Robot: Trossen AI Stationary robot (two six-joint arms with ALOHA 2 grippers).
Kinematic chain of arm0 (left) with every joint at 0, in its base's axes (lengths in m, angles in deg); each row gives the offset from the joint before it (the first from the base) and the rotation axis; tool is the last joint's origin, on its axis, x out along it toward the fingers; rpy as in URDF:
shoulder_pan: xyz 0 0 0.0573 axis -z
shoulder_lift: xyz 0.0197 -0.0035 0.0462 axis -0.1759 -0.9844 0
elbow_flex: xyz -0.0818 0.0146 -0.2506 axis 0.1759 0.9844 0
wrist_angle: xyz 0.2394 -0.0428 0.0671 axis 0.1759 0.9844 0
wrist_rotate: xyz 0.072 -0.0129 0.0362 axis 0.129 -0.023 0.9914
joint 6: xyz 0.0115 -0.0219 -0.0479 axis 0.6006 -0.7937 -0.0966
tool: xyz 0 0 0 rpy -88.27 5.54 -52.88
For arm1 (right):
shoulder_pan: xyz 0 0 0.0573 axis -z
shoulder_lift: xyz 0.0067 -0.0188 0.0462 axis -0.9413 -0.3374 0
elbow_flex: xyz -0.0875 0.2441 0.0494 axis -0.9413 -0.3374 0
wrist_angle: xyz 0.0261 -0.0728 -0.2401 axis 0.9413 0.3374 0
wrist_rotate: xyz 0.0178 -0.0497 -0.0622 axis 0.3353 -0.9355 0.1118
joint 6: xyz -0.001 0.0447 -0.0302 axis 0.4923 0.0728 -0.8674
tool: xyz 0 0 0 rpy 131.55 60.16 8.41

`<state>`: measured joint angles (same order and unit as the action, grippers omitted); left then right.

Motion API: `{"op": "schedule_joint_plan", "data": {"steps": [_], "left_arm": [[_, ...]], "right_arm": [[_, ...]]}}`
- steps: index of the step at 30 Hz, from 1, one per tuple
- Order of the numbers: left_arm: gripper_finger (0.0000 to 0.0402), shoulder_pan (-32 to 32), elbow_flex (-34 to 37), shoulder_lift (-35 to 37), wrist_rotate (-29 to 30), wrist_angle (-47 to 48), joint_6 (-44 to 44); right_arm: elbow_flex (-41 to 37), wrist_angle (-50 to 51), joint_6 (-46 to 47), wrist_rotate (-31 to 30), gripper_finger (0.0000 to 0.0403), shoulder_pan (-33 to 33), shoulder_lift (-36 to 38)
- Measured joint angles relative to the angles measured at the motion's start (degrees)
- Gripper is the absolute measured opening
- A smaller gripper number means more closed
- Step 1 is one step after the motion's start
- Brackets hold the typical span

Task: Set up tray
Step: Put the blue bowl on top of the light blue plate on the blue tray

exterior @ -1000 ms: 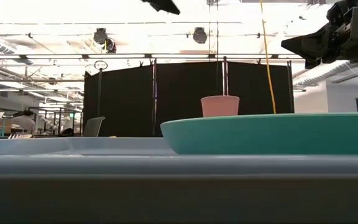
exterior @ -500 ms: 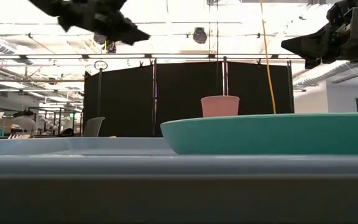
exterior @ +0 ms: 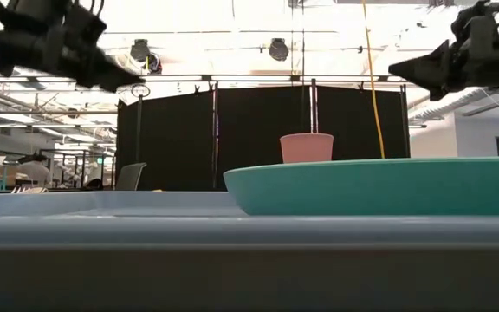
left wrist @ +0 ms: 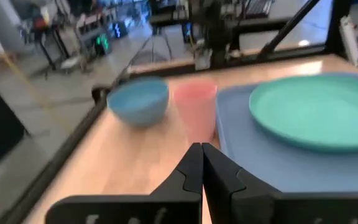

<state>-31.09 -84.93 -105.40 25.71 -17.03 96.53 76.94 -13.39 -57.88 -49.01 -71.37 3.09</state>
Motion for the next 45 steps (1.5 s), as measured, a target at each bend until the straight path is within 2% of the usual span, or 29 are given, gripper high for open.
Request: {"op": "schedule_joint_plan", "data": {"steps": [3, 7, 9, 10, 15, 19, 25, 30, 36, 40, 45], "left_arm": [[0.0001, -0.02, 3.96, 0.47, 0.60, -4.27, -0.34], [0.0011, -0.02, 7.36, 0.35, 2.69, -9.01, -0.37], [0.0015, -0.02, 8.03, 0.52, 3.22, -10.50, -0.39], [0.0016, -0.02, 8.03, 0.51, 3.25, -10.71, -0.37], [0.0012, -0.02, 8.06, 0.37, 3.32, -11.27, -0.19], [0.0003, -0.02, 8.06, 0.37, 3.32, -12.50, -0.13], [0.0011, -0.02, 8.06, 0.35, 3.30, -12.85, -0.23], [0.0019, -0.02, 8.06, 0.35, 3.26, -12.53, -0.63], [0.0007, -0.02, 8.06, 0.35, 3.21, -11.09, -1.13], [0.0003, -0.02, 8.06, 0.35, 3.21, -10.56, -1.30], [0.0017, -0.02, 8.06, 0.35, 3.21, -10.36, -1.90]], "right_arm": [[2.38, 0.29, -0.08, -4.91, 0.0000, -0.01, -2.39], [10.04, 2.49, 0.88, -15.37, 0.0000, 0.27, -9.58], [15.54, 7.21, 2.60, -19.18, 0.0000, 1.61, -14.34], [18.51, 11.29, 3.77, -19.13, 0.0000, 2.70, -17.14], [35.61, 30.60, 11.31, -15.86, 0.0000, 10.73, -31.80], [47.96, 43.06, 10.02, -12.28, 0.0000, 19.29, -43.42], [61.38, 56.51, 6.35, 1.51, 0.0003, 32.66, -57.03], [67.36, 61.68, 3.23, 4.63, 0.0055, 40.50, -65.44], [71.40, 64.02, 3.44, 16.28, 0.0155, 48.34, -73.25], [71.69, 64.04, 1.58, 24.51, 0.0206, 51.30, -76.79], [71.72, 62.50, 0.60, 24.39, 0.0243, 51.64, -80.72]]}}
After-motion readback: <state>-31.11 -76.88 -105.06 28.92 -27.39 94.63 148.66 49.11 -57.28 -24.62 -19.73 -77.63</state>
